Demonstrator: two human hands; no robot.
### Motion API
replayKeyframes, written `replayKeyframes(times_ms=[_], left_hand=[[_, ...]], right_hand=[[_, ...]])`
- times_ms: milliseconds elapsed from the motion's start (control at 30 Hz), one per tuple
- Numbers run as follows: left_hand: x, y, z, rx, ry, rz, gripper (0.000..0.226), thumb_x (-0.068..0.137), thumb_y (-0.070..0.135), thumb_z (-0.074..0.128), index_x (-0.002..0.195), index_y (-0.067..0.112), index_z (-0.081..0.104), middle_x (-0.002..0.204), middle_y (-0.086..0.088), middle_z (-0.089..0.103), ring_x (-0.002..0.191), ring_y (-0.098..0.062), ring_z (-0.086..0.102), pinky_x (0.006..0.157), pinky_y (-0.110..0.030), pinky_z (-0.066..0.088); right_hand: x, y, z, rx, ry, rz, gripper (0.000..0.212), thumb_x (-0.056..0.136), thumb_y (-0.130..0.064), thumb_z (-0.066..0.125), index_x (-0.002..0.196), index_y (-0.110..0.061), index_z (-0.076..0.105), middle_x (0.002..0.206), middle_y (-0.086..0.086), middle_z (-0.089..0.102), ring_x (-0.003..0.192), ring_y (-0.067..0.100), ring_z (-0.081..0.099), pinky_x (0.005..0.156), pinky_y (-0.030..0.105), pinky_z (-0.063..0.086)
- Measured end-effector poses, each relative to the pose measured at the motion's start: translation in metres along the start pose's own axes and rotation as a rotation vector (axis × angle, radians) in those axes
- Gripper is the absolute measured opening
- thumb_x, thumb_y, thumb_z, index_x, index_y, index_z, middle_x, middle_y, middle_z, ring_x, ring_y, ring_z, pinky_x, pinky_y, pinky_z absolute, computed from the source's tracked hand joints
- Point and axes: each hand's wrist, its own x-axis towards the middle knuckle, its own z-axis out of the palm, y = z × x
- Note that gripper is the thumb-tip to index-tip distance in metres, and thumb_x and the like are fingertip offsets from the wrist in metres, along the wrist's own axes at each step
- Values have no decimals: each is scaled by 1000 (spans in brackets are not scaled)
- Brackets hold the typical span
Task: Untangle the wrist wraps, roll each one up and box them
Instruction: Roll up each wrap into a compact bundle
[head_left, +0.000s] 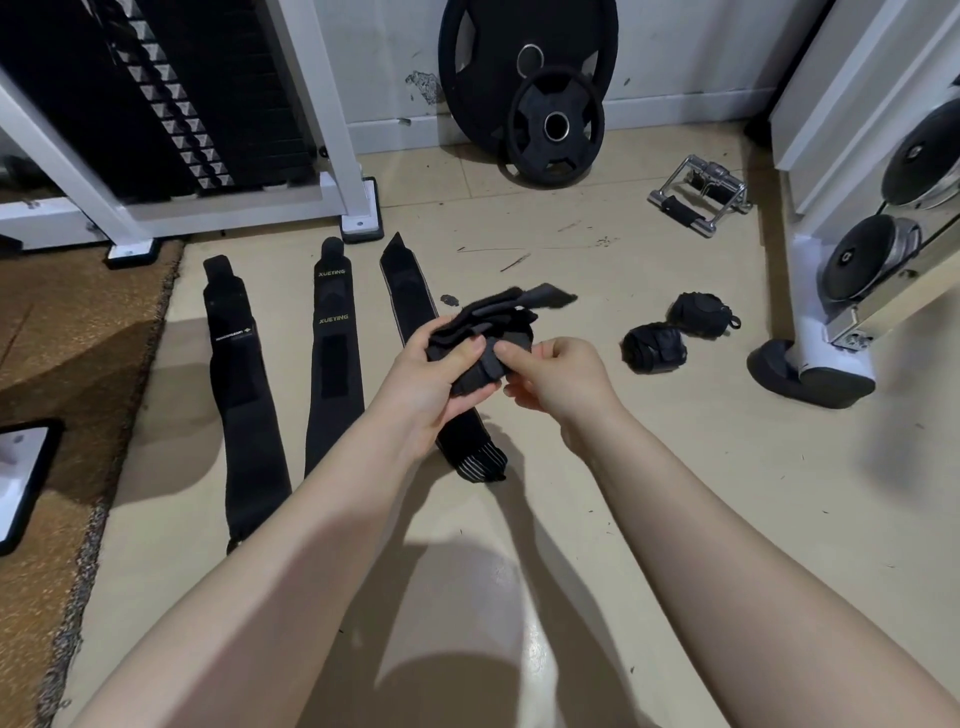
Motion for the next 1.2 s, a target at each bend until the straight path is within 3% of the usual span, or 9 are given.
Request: replayKeyframes(times_ms=[133, 367, 500, 633, 733, 867, 1033, 1100, 1200], left_hand=[[-2, 3, 0, 3, -103, -41, 39, 94, -2, 53, 128, 16, 50, 125, -9, 58, 112, -27, 62, 93, -41, 53], [8, 2, -1, -121, 65, 11, 29, 99, 0, 43, 127, 1, 51, 124, -20, 61, 111, -32, 63, 86, -42, 56], [4, 1, 2, -239, 116, -57, 17, 99, 0, 41, 107, -1, 55, 112, -25, 64, 102, -34, 65, 84, -43, 56], [3, 4, 6, -311, 120, -97, 23, 99, 8, 46, 117, -3, 55, 104, -19, 67, 90, -28, 68, 76, -34, 58], [2, 5, 2, -175, 127, -173, 27, 100, 19, 46, 117, 3, 58, 105, -16, 68, 80, -28, 69, 72, -31, 58], [-3, 7, 2, 16, 33, -284, 36, 97, 38, 42, 107, 11, 63, 85, -11, 71, 66, -26, 67, 72, -34, 57], [-7, 13, 4, 254, -113, -303, 50, 88, 63, 43, 101, 21, 66, 89, -4, 71, 73, -21, 63, 68, -30, 50], [-7, 11, 7, 404, -36, -210, 43, 83, 61, 58, 103, 23, 67, 91, 1, 72, 80, -19, 67, 67, -27, 53], [-8, 7, 9, 366, 50, 3, 36, 82, 36, 72, 111, 17, 62, 103, -2, 71, 89, -16, 70, 70, -29, 59]], right_hand=[[5, -1, 0, 60, 58, 49, 31, 89, -12, 62, 61, -12, 48, 59, 6, 55, 55, 18, 52, 56, 24, 43], [8, -4, -8, 506, -122, 247, 16, 86, -5, 46, 93, -7, 60, 95, 9, 66, 88, 22, 64, 82, 30, 49], [7, 4, -8, 303, -201, 259, 13, 88, -9, 50, 90, -14, 61, 96, 3, 64, 95, 19, 62, 83, 30, 45], [3, 9, -7, -25, -229, 257, 11, 91, -28, 60, 84, -19, 60, 84, -5, 57, 83, 13, 50, 82, 32, 39], [2, 10, -5, -104, -161, 194, 23, 87, -35, 66, 85, -15, 56, 86, -3, 55, 82, 14, 46, 79, 32, 38], [6, 15, -5, 178, -247, 56, 47, 89, -26, 65, 129, -22, 42, 123, -4, 56, 105, 10, 56, 89, 35, 49], [10, 12, -10, 378, -299, -42, 39, 92, -11, 59, 128, -12, 46, 114, 9, 64, 93, 20, 68, 77, 29, 56], [11, 16, -10, 402, -291, -34, 40, 90, -7, 60, 128, -9, 45, 116, 13, 63, 99, 24, 66, 83, 32, 54], [9, 18, -9, 444, -295, -16, 40, 87, 0, 61, 122, -11, 44, 112, 12, 63, 96, 22, 67, 82, 29, 55]])
